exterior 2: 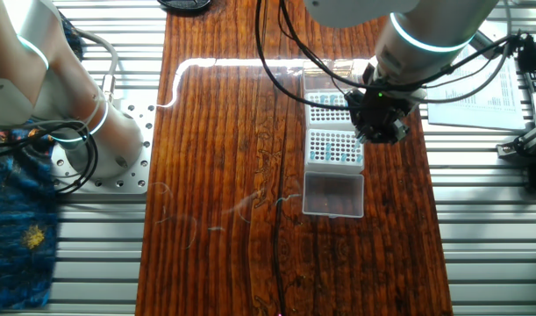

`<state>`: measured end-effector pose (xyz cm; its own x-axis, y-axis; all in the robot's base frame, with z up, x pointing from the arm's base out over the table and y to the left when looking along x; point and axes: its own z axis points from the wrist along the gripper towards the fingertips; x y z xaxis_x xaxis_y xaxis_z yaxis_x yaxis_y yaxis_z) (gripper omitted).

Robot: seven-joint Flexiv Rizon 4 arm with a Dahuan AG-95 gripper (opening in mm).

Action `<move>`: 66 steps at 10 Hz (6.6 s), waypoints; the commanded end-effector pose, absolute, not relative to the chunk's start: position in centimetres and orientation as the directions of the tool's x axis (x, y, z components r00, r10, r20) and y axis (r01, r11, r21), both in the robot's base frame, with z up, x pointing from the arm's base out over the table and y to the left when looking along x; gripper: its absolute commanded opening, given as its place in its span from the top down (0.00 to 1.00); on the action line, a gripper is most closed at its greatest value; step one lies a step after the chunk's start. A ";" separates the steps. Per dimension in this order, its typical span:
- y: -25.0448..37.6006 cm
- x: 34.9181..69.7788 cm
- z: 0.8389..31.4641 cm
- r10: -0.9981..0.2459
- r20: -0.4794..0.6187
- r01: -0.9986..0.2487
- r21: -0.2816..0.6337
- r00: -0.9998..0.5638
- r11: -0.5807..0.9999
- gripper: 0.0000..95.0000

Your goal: Transfer all medium pipette tips from one holder to another

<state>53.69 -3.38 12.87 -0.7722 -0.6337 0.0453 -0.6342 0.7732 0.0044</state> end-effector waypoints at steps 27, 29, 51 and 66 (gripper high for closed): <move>-3.0 53.0 11.9 -0.621 0.059 -0.622 -0.001 -0.781 0.783 0.80; -3.0 53.0 12.0 -0.576 0.041 -0.576 0.015 -0.816 0.817 1.00; 7.4 50.1 11.5 -0.360 -0.023 -0.360 0.097 -0.933 0.928 1.00; 8.0 49.5 8.3 -0.307 0.003 -0.307 0.062 -0.952 0.950 0.80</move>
<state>49.45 8.02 8.33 -0.9517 -0.3071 0.0023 -0.3064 0.9499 0.0610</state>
